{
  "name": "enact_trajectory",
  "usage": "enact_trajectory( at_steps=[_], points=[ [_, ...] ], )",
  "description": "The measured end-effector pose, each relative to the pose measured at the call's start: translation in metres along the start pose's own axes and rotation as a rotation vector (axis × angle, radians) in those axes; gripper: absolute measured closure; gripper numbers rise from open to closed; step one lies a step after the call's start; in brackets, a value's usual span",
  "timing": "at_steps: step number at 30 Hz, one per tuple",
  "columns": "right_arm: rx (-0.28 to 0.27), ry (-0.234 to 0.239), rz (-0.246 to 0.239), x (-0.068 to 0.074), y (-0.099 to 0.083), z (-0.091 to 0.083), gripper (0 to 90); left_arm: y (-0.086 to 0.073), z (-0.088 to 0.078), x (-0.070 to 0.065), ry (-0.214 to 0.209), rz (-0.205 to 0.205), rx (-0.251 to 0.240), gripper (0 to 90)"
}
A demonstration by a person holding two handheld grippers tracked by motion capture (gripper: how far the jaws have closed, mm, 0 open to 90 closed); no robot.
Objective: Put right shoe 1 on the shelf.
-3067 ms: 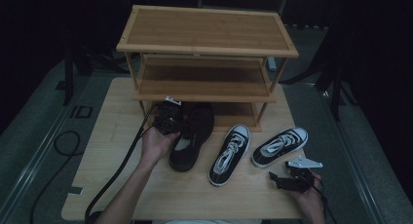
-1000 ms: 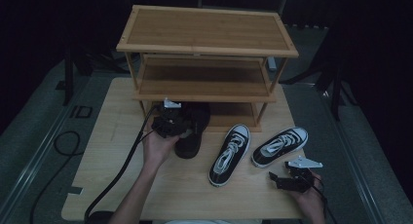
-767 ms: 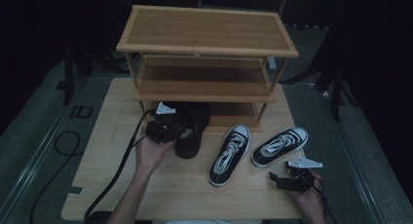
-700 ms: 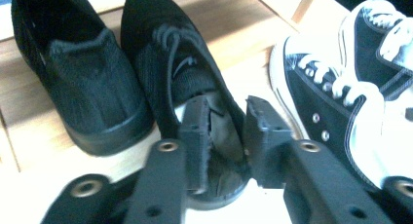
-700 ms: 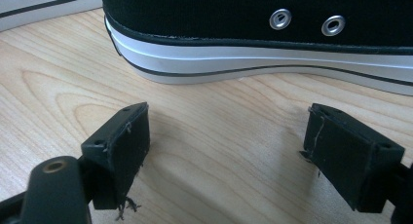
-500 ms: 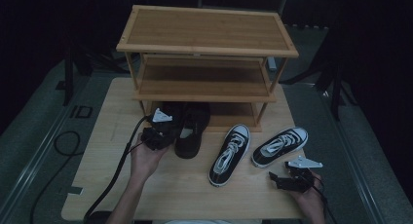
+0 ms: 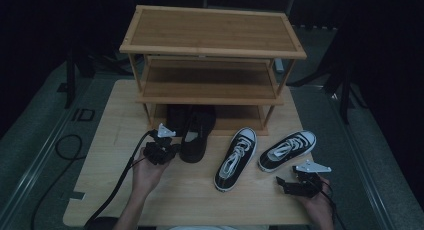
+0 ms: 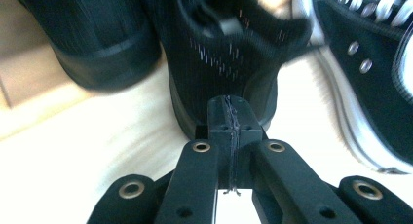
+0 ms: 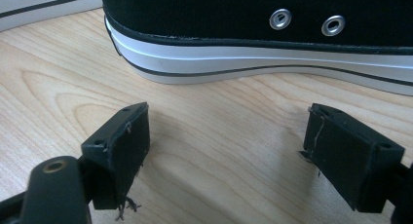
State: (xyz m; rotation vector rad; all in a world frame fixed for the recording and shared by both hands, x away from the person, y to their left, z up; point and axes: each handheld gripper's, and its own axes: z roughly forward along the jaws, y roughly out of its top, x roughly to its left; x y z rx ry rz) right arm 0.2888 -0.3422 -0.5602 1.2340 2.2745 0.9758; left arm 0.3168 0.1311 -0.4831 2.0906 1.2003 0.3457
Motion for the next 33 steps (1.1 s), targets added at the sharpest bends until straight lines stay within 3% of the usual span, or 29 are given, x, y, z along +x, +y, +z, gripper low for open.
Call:
enact_trajectory(
  at_steps=[4, 10, 15, 29, 33],
  points=[
    [0.000, 0.001, 0.000, 0.000, 0.000, 0.000, 17.0, -0.013, 0.013, -0.005, -0.010, 0.007, 0.039, 89.8],
    [0.000, 0.000, 0.000, 0.000, 0.000, 0.000, 17.0, -0.018, 0.031, -0.011, -0.030, 0.026, 0.082, 89.8],
    [0.000, 0.000, 0.000, 0.000, 0.000, 0.000, 17.0, -0.015, 0.035, -0.015, -0.062, 0.008, 0.065, 89.7],
    [0.000, 0.000, -0.002, 0.000, 0.000, 0.000, 17.0, 0.004, 0.048, -0.031, -0.088, 0.042, 0.028, 89.7],
    [0.000, 0.000, -0.002, 0.000, 0.000, 0.000, 17.0, 0.012, 0.055, -0.035, -0.074, 0.050, 0.016, 89.8]
  ],
)
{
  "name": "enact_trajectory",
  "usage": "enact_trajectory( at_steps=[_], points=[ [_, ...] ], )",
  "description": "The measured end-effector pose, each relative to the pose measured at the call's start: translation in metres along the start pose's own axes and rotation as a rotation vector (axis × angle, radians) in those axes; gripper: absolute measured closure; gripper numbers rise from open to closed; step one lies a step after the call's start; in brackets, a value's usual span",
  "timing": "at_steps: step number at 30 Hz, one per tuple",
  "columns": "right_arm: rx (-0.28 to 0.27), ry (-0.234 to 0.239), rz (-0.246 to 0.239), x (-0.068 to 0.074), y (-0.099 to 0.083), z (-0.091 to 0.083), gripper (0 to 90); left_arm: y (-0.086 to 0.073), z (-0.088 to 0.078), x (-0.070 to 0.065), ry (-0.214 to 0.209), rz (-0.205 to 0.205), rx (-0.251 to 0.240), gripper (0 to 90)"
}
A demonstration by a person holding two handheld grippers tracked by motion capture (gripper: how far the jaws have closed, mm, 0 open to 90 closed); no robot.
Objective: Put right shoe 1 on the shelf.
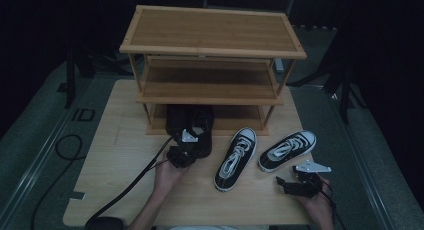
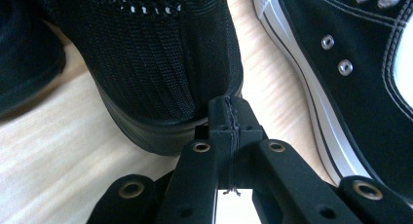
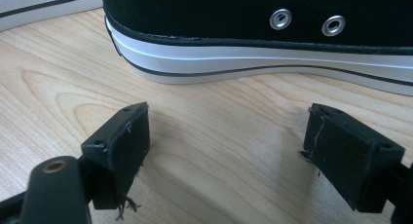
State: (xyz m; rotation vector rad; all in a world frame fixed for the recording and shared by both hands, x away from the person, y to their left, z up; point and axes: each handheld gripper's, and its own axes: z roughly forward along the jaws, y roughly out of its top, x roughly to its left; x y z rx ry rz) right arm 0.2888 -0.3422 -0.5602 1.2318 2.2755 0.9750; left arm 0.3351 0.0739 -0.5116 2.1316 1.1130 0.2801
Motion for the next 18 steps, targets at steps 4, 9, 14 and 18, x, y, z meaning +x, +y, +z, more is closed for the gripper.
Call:
enact_trajectory(
  at_steps=[4, 9, 14, 18],
  points=[
    [0.000, 0.000, 0.000, 0.000, 0.000, 0.000, 17.0, 0.008, 0.003, 0.000, -0.015, -0.003, -0.013, 89.8],
    [0.000, 0.000, 0.000, 0.000, 0.000, 0.000, 17.0, 0.013, 0.008, -0.004, -0.005, 0.001, -0.029, 89.8],
    [0.000, 0.000, -0.001, 0.000, 0.000, 0.000, 17.0, 0.020, 0.014, 0.000, -0.003, -0.025, -0.045, 89.8],
    [0.000, 0.000, -0.001, 0.000, 0.000, 0.000, 17.0, 0.026, 0.019, 0.003, 0.021, -0.030, -0.051, 89.8]
  ],
)
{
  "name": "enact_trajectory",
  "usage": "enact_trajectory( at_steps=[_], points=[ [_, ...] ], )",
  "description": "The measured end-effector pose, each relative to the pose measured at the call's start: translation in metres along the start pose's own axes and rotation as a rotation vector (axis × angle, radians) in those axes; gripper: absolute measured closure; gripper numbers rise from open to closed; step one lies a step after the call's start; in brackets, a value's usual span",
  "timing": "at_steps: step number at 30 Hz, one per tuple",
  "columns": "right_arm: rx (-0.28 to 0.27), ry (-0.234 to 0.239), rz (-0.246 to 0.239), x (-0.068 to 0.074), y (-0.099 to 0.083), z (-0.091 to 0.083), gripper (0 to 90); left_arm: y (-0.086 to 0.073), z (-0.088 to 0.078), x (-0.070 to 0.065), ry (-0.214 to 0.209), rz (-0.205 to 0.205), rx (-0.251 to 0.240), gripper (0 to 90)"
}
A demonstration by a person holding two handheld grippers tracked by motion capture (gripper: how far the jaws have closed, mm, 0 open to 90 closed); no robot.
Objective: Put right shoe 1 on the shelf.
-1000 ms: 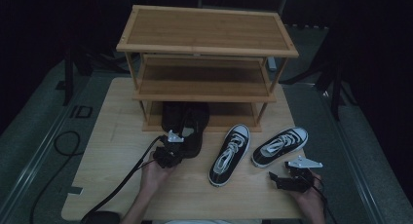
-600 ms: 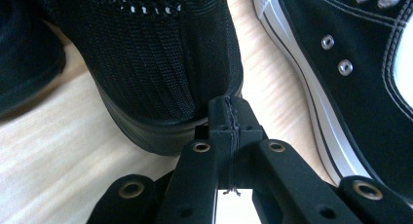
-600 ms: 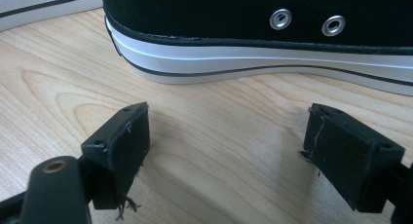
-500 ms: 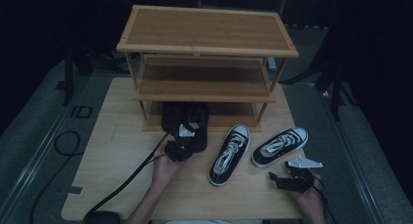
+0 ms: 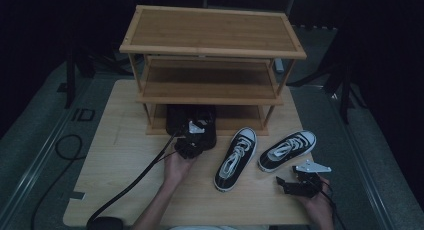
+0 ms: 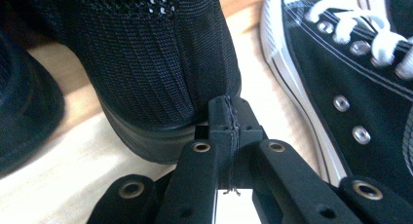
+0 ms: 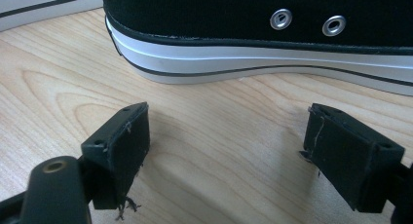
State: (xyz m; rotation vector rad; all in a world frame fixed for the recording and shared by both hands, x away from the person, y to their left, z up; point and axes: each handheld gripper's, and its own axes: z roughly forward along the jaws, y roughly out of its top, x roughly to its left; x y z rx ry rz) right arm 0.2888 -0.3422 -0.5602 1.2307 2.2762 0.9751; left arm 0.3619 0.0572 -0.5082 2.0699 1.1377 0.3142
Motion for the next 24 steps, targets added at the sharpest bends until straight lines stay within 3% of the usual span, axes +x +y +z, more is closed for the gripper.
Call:
enact_trajectory(
  at_steps=[4, 14, 17, 20, 24],
  points=[
    [0.000, 0.000, 0.000, 0.000, 0.000, 0.000, 17.0, 0.005, 0.006, 0.005, 0.011, -0.036, -0.023, 89.8],
    [0.000, 0.000, 0.000, 0.000, 0.000, 0.000, 16.9, 0.015, 0.012, 0.012, 0.076, -0.050, -0.029, 89.7],
    [0.000, 0.001, 0.000, 0.000, 0.000, 0.000, 17.0, 0.015, 0.011, 0.011, 0.074, -0.058, -0.033, 88.0],
    [0.000, 0.001, -0.001, 0.000, 0.000, 0.000, 17.0, 0.018, 0.010, 0.007, 0.050, -0.042, -0.061, 87.7],
    [0.000, 0.001, -0.001, 0.000, 0.000, 0.000, 17.0, 0.025, 0.013, 0.003, 0.054, -0.034, -0.066, 89.7]
  ],
)
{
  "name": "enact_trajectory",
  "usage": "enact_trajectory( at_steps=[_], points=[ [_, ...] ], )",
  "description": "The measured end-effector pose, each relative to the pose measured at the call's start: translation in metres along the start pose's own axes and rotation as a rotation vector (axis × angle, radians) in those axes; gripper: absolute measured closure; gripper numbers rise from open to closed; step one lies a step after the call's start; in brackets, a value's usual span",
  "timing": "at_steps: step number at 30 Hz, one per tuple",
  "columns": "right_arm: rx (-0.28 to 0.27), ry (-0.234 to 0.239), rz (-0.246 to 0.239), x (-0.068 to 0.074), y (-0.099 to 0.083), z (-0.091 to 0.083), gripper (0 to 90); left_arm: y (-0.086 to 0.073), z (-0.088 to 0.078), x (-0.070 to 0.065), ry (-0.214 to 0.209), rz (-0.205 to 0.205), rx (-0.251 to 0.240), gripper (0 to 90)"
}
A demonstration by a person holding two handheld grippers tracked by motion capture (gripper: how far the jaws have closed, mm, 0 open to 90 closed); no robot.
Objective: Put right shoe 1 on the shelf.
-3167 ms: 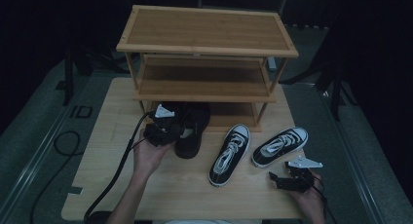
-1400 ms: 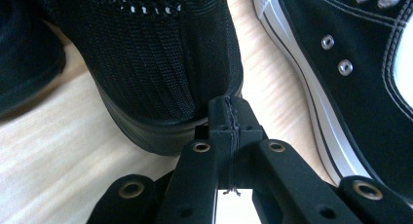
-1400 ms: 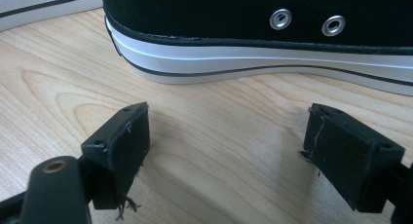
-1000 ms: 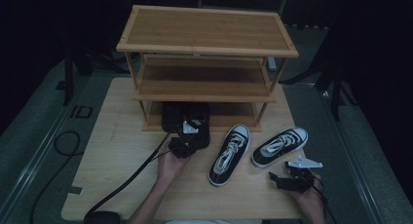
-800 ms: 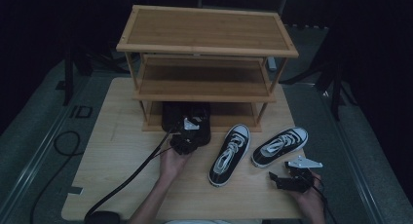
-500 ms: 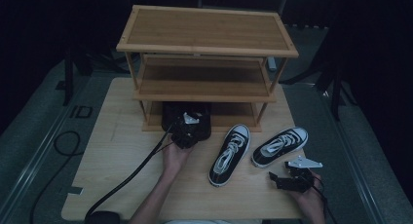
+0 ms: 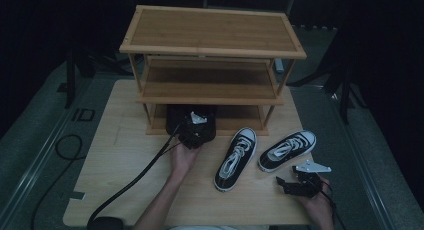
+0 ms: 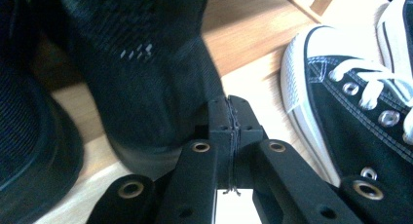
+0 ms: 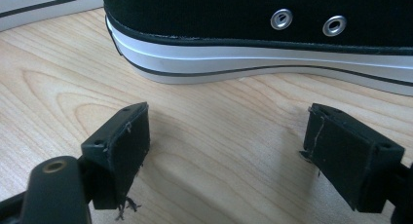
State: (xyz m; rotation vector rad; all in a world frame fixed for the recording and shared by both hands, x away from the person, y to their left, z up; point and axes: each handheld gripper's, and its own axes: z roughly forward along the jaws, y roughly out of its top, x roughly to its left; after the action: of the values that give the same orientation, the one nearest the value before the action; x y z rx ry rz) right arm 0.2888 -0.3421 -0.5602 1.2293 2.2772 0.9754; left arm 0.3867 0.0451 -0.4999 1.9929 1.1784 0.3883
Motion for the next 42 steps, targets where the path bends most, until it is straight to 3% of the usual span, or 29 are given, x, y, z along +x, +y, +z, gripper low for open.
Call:
enact_trajectory(
  at_steps=[8, 13, 16, 21, 29, 42],
  points=[
    [0.000, 0.000, 0.000, 0.000, 0.000, 0.000, 17.0, 0.007, 0.025, -0.023, 0.018, 0.104, 0.066, 89.9],
    [0.000, 0.001, -0.001, 0.000, 0.000, 0.000, 16.9, -0.003, 0.041, -0.023, 0.037, 0.115, 0.128, 90.0],
    [-0.001, 0.002, -0.002, 0.000, 0.000, 0.000, 17.0, -0.006, 0.047, -0.022, 0.041, 0.133, 0.135, 90.0],
    [-0.001, 0.002, -0.002, 0.000, 0.000, 0.000, 17.0, -0.005, 0.048, -0.023, 0.056, 0.132, 0.126, 90.0],
    [-0.001, 0.002, -0.003, 0.000, 0.000, 0.000, 17.0, -0.002, 0.050, -0.014, 0.096, 0.094, 0.130, 90.0],
    [-0.002, 0.003, -0.003, 0.000, 0.000, 0.000, 17.0, 0.005, 0.057, -0.010, 0.102, 0.082, 0.120, 90.0]
  ],
)
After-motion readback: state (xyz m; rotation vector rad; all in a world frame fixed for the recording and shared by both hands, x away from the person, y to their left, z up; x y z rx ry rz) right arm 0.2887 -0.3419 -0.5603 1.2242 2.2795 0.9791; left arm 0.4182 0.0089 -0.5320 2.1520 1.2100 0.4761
